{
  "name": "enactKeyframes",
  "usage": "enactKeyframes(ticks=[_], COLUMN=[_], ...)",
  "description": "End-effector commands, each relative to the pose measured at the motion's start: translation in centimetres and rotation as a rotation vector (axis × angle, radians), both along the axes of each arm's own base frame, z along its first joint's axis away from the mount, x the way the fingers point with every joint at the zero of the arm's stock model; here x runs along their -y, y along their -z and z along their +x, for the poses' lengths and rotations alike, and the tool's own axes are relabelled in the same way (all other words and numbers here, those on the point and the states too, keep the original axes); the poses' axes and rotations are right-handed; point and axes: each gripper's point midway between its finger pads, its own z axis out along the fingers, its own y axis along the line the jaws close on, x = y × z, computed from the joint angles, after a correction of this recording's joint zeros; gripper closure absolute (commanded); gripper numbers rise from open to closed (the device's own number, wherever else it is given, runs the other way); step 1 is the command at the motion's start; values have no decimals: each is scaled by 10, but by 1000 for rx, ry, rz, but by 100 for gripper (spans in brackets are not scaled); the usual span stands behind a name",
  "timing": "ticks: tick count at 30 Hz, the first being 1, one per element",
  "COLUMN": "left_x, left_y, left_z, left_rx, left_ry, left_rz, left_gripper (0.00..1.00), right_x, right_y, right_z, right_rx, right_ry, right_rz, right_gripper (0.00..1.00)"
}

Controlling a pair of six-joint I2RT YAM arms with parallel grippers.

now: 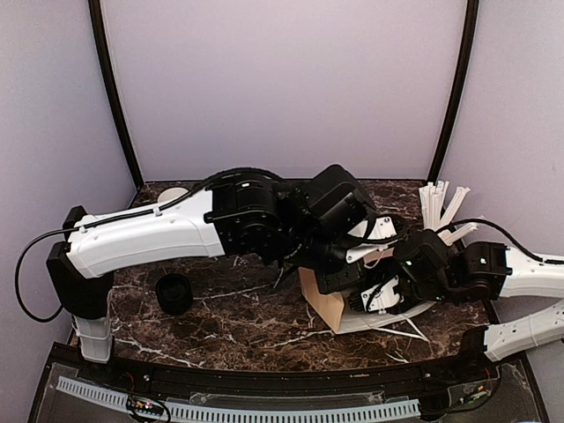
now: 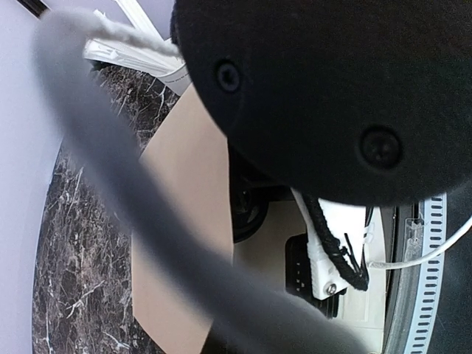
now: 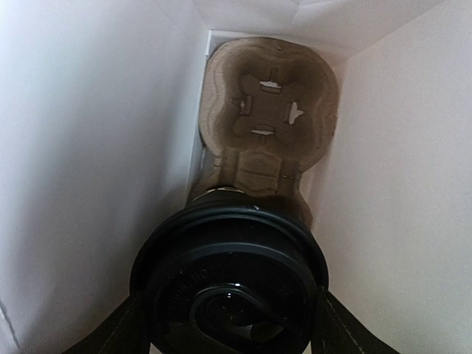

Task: Pack the takeout coffee

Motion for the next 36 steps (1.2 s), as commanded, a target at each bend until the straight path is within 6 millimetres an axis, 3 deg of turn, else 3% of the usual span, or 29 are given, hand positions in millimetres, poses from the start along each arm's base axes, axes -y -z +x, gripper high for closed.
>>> enactKeyframes(ticks=[1, 8, 17, 32, 36], left_x=[-9, -18, -18, -19, -20], left_y=[-28, -32, -32, -32, -29], left_z=[0, 15, 17, 27, 35], left_rx=[-59, -214, -400, -501, -523], left_ry=[-4, -21, 20, 45, 7], left_rz=[-89, -156, -215, -261, -265], left_gripper=[100, 100, 100, 100, 100], right_x=[-6, -7, -6, -20, -26], right_y=[-16, -19, -21, -11, -21], right_z=[14, 24, 41, 63, 63], right_rx=[70, 93, 93, 89, 88], right_ry=[36, 55, 89, 80, 65], right_rz=[49, 43, 19, 37, 61], right_gripper=[66, 66, 66, 67, 67])
